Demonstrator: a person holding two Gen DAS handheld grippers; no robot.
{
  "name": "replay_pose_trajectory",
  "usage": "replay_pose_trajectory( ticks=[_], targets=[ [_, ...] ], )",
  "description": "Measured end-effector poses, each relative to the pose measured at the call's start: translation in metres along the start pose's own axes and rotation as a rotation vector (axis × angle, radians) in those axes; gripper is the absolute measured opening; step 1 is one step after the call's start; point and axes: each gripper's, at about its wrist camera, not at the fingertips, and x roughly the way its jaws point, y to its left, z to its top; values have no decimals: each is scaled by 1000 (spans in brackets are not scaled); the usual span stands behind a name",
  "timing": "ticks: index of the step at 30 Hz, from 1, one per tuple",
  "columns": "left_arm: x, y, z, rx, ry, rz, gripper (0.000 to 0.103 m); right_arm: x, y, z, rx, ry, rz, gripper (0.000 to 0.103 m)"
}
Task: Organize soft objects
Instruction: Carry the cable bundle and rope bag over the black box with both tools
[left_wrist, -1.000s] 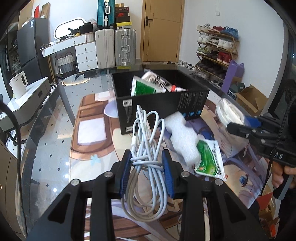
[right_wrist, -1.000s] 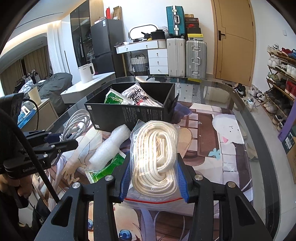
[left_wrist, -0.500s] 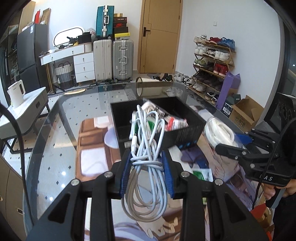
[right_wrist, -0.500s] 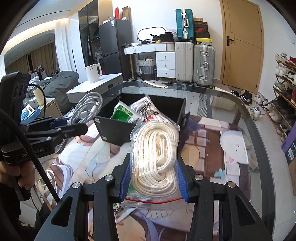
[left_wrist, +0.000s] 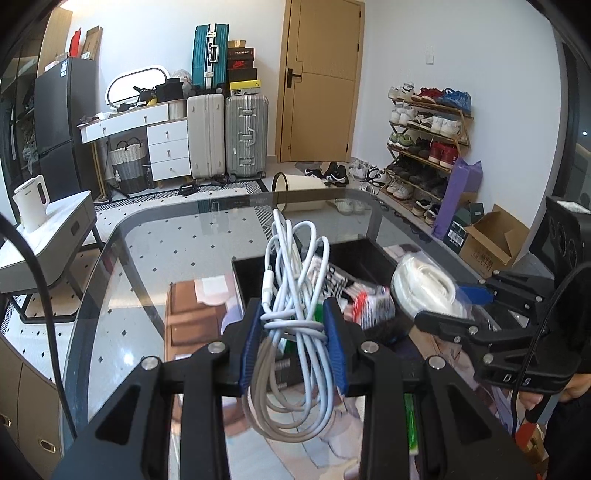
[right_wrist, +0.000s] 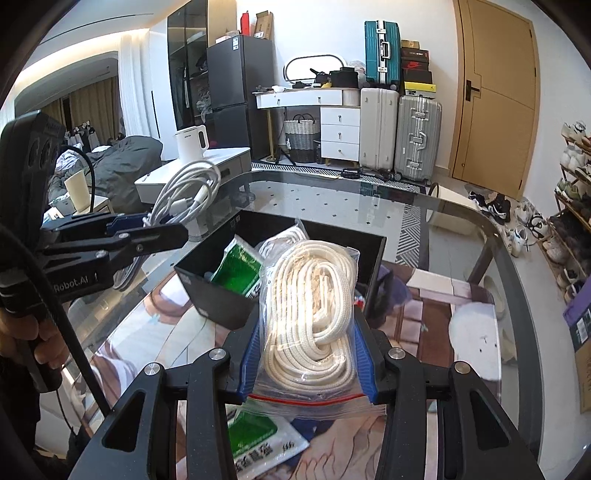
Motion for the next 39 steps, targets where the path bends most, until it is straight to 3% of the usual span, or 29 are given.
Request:
replay_pose_trajectory(
  ticks=[22,39],
  targets=[
    [51,-4,24,52,-13,-11,31,42,-8,26,-37,31,0,44],
    [78,-16,9,130,67,13,31,76,-5,36,-76,79,6,44]
  ],
)
